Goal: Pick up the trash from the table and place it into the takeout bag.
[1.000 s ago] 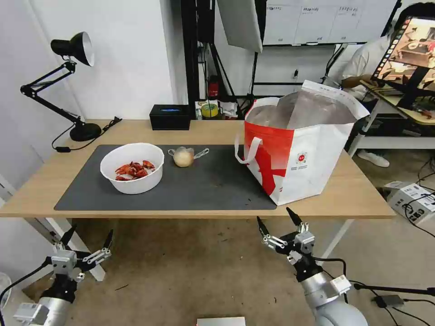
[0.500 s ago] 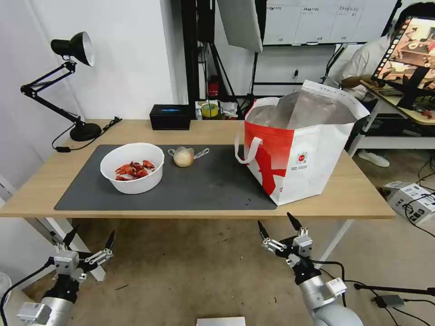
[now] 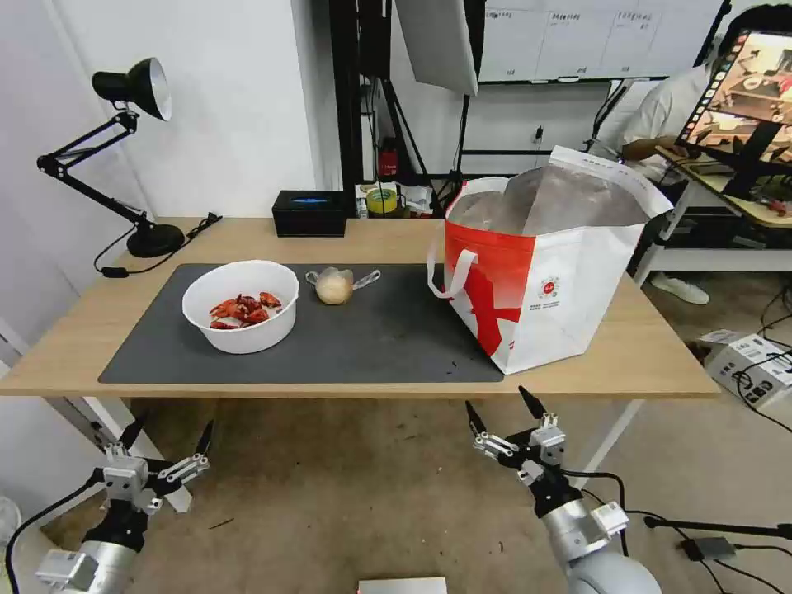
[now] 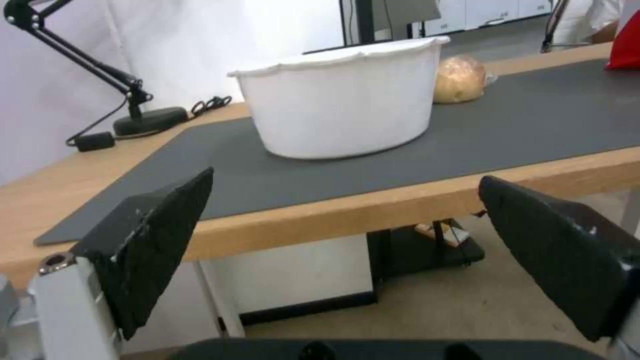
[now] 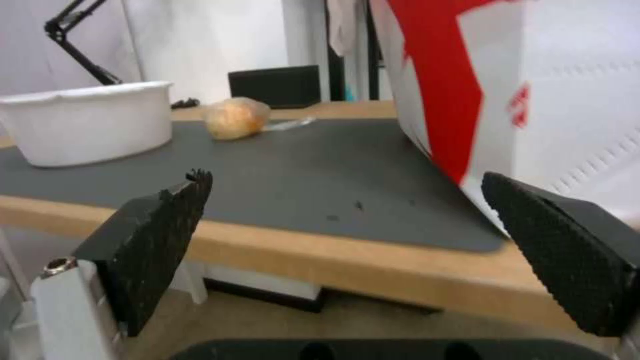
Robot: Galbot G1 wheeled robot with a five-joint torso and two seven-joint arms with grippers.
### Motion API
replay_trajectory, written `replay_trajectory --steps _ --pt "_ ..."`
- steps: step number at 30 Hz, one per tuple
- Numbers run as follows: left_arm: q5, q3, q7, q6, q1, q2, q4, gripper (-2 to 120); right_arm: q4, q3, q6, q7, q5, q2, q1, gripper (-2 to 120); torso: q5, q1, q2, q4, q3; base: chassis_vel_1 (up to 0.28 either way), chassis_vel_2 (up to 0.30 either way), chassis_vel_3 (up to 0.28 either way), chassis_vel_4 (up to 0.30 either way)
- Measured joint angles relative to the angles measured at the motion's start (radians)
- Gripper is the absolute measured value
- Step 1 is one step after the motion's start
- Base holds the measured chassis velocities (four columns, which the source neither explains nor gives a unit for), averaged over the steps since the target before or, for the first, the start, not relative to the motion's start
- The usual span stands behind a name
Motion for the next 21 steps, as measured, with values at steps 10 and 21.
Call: replay_trajectory --steps 10,21 --pt "-0.008 0.039 -0.001 0.002 -0.029 0.036 0.007 100 0.018 -0.146 -0.194 0.097 0.166 -0.076 0.333 100 -0.0002 0.000 0.000 0.0001 0.000 0.000 0.000 0.000 0.000" --pt "-0.010 0.023 -0.001 0.002 -0.023 0.035 0.009 100 -0.147 -0.400 -0.318 0.148 0.308 -0.035 0.709 100 -0.0001 0.000 0.000 0.0000 0.000 0.000 0.000 0.000 0.000"
